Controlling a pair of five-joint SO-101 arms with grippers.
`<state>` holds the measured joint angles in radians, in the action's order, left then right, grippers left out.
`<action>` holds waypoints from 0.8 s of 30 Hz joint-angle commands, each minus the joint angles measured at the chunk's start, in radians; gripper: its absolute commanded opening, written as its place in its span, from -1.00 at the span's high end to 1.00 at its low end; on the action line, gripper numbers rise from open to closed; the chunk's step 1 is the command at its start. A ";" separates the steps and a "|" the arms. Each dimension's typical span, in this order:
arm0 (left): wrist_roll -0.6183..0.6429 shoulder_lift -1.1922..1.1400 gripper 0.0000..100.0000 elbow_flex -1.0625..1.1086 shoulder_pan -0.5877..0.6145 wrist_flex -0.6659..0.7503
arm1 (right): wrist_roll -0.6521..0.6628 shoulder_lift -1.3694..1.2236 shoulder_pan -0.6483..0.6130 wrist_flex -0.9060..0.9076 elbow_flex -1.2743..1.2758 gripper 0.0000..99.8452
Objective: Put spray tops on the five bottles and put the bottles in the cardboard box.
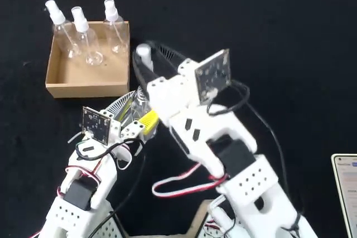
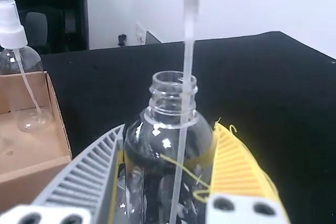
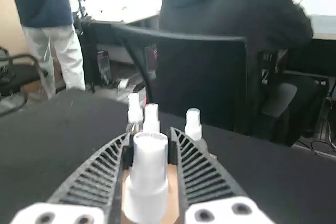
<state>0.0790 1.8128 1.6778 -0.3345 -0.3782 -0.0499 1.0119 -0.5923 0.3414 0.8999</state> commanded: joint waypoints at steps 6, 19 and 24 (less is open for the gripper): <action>-0.003 0.006 0.74 0.021 0.001 -0.003 | -0.009 0.088 -0.017 0.000 0.096 0.98; -0.003 0.006 0.74 0.021 0.001 -0.003 | -0.006 0.087 -0.017 -0.002 0.162 0.98; -0.003 0.006 0.74 0.021 0.001 -0.003 | -0.002 0.090 -0.017 -0.002 0.199 0.98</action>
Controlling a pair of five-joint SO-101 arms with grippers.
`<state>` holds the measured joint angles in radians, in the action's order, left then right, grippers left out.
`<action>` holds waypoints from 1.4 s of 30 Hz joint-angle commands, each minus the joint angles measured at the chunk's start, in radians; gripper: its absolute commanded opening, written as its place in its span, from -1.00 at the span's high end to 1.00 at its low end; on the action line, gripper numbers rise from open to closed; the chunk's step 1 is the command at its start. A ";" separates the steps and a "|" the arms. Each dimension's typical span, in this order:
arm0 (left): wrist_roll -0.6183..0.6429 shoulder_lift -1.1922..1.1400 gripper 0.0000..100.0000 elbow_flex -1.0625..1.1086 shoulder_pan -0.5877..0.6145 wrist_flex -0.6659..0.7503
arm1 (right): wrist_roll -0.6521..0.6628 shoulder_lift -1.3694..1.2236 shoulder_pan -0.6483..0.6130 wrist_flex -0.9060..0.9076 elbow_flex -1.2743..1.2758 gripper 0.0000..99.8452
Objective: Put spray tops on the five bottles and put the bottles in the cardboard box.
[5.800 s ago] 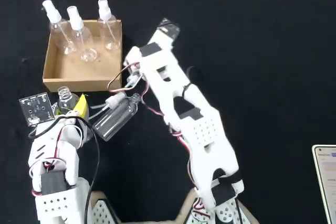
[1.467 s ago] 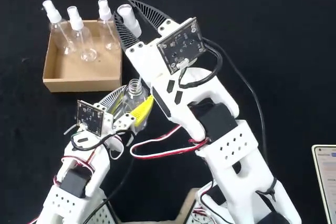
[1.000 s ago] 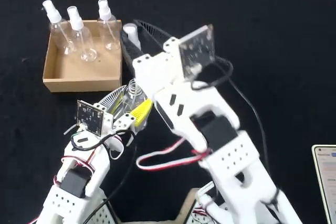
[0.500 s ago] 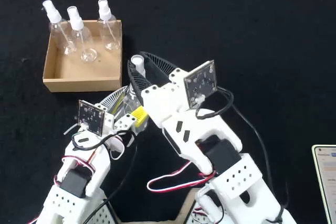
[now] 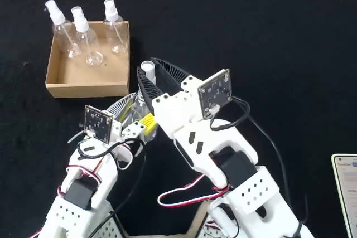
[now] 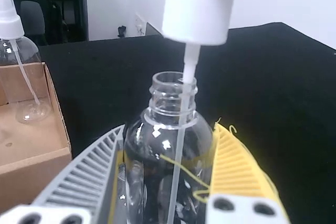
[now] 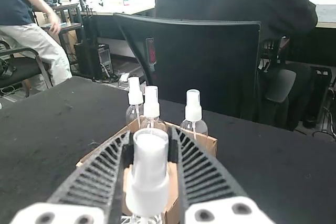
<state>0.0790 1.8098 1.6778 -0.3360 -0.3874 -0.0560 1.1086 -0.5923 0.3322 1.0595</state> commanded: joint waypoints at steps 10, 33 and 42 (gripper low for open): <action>-0.003 0.009 0.74 0.021 0.002 0.006 | 0.005 -0.012 -0.012 -0.112 0.041 0.98; -0.003 0.009 0.74 0.021 0.002 -0.021 | 0.005 -0.085 -0.018 0.212 -0.101 0.97; -0.003 0.009 0.74 0.021 0.002 -0.026 | 0.005 -0.054 -0.018 0.244 -0.074 0.62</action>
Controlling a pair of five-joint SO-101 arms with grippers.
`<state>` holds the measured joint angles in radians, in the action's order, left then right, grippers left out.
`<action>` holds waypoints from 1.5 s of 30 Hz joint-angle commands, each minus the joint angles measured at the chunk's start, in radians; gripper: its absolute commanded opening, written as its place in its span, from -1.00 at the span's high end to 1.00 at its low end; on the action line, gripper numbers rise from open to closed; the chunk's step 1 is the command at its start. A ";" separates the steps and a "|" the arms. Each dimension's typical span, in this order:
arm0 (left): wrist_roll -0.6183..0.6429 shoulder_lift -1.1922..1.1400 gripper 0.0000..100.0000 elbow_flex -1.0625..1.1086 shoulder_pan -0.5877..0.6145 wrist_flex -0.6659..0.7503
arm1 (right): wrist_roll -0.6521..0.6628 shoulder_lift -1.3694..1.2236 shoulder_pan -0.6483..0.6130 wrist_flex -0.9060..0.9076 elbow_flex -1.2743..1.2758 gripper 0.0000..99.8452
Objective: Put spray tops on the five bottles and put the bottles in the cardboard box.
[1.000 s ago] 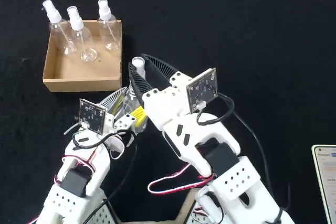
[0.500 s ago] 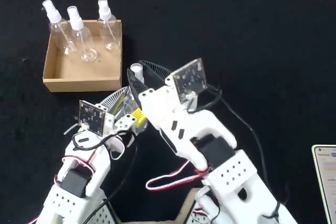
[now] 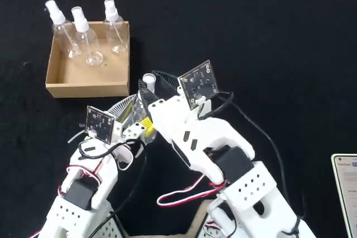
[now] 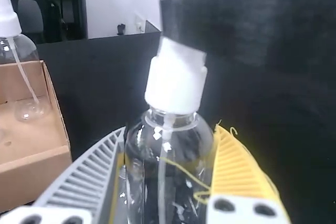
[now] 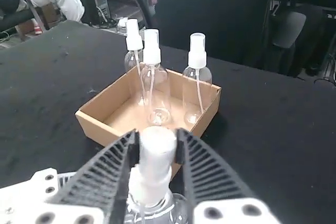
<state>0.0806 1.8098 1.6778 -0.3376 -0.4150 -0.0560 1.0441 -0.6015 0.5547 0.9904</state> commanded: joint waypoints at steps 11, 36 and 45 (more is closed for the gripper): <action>-0.005 0.009 0.73 0.021 0.004 0.002 | 0.005 0.219 -0.003 0.083 -0.035 0.58; -0.005 0.009 0.73 0.021 0.004 0.003 | 0.003 -0.044 0.017 0.055 -0.196 0.93; -0.005 0.009 0.73 0.021 0.004 0.005 | 0.005 0.030 -0.078 0.140 -0.196 0.92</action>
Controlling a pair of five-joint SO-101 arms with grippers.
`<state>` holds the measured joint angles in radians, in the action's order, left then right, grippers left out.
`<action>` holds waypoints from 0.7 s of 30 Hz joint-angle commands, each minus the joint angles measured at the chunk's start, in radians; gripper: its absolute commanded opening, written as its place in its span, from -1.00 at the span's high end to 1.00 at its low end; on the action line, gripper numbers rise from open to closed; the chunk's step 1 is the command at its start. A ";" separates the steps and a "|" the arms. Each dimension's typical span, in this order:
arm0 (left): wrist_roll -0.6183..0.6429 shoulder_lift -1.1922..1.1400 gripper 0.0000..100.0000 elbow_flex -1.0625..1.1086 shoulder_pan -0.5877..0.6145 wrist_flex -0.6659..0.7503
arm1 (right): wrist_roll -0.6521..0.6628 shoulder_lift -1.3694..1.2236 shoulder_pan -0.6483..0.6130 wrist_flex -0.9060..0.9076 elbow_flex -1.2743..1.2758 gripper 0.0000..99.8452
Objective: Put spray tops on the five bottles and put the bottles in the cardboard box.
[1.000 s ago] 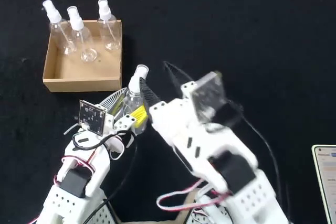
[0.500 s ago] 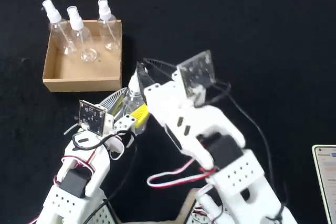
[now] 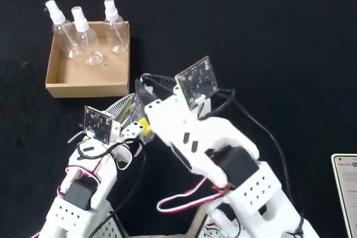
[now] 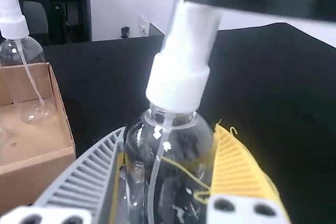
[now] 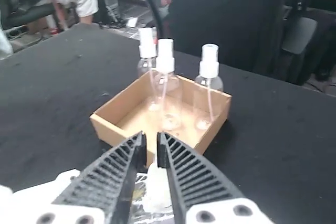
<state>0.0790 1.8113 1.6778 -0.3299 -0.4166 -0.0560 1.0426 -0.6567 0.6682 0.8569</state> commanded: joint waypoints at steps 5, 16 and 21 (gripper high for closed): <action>-0.003 0.008 0.74 0.021 -0.004 0.005 | 0.006 0.070 -0.017 0.043 -0.062 0.92; -0.003 0.008 0.74 0.021 -0.004 0.003 | 0.164 0.404 0.089 0.034 -0.008 0.92; -0.005 0.011 0.73 0.012 0.036 0.009 | 0.164 0.400 0.313 -0.023 0.147 0.93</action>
<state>0.0790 1.8113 1.6778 -0.3299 -0.4166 0.1020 1.4415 -0.4557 0.7020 0.9444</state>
